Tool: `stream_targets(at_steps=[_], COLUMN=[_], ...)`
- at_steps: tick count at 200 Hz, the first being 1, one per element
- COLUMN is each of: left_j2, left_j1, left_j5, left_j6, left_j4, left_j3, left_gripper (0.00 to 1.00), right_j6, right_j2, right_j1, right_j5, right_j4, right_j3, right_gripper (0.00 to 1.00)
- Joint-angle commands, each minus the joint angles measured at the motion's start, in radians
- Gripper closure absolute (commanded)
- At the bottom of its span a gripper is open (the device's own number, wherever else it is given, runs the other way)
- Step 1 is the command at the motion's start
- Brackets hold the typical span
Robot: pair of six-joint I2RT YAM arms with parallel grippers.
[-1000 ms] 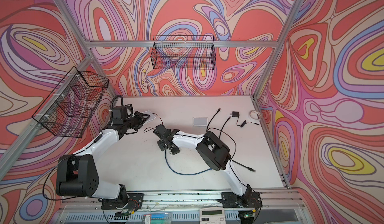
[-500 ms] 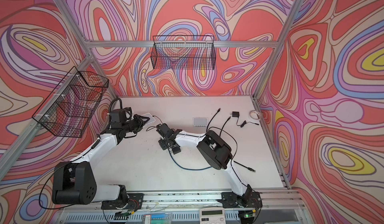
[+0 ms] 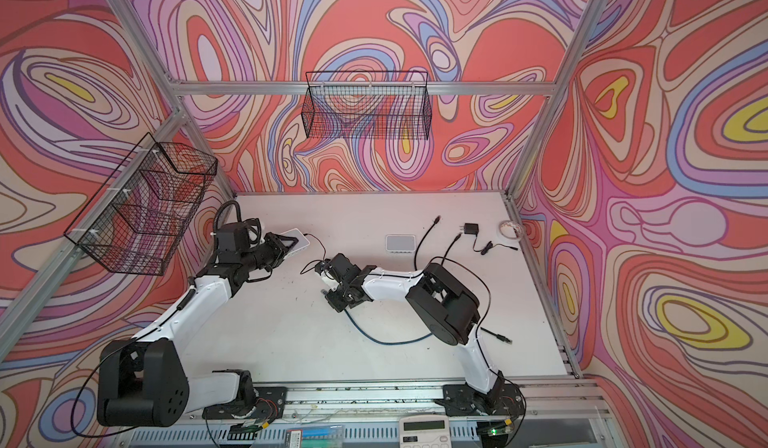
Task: Insert the plug into the switch port
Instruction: 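Lift the blue ethernet plug off the table with the right gripper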
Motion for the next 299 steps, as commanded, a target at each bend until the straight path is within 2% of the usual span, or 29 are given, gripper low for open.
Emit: stream_targets(at_steps=[1, 23, 68, 87, 113, 165, 193, 299], left_j2=[-0.033, -0.051, -0.084, -0.082, -0.074, -0.073, -0.074, -0.071], left_j1=[0.004, 0.004, 0.004, 0.004, 0.004, 0.005, 0.004, 0.004], left_j5=[0.006, 0.005, -0.010, -0.008, -0.005, 0.001, 0.003, -0.004], left_j6=[-0.016, -0.023, -0.017, -0.020, -0.022, -0.022, -0.023, -0.020], left_j4=[0.002, 0.004, -0.006, 0.002, 0.011, 0.012, 0.015, 0.005], left_j3=[-0.020, -0.033, -0.055, -0.061, -0.065, -0.062, -0.062, -0.056], left_gripper=[1.00, 1.00, 1.00, 1.00, 1.00, 1.00, 1.00, 1.00], right_j6=[-0.005, 0.012, 0.009, 0.004, 0.002, -0.005, -0.013, 0.010], right_j2=[-0.036, -0.047, -0.048, -0.037, -0.016, 0.027, 0.049, 0.013], right_j1=[0.002, 0.003, 0.005, 0.004, 0.007, 0.018, 0.025, 0.025], right_j5=[0.002, 0.011, 0.033, 0.025, 0.021, 0.029, 0.050, 0.079], right_j4=[-0.002, 0.012, 0.006, 0.006, 0.006, -0.009, -0.046, -0.064], right_j3=[-0.062, -0.110, -0.130, -0.120, -0.092, -0.037, -0.011, -0.060], right_gripper=[1.00, 1.00, 0.85, 0.75, 0.71, 0.72, 0.77, 0.75])
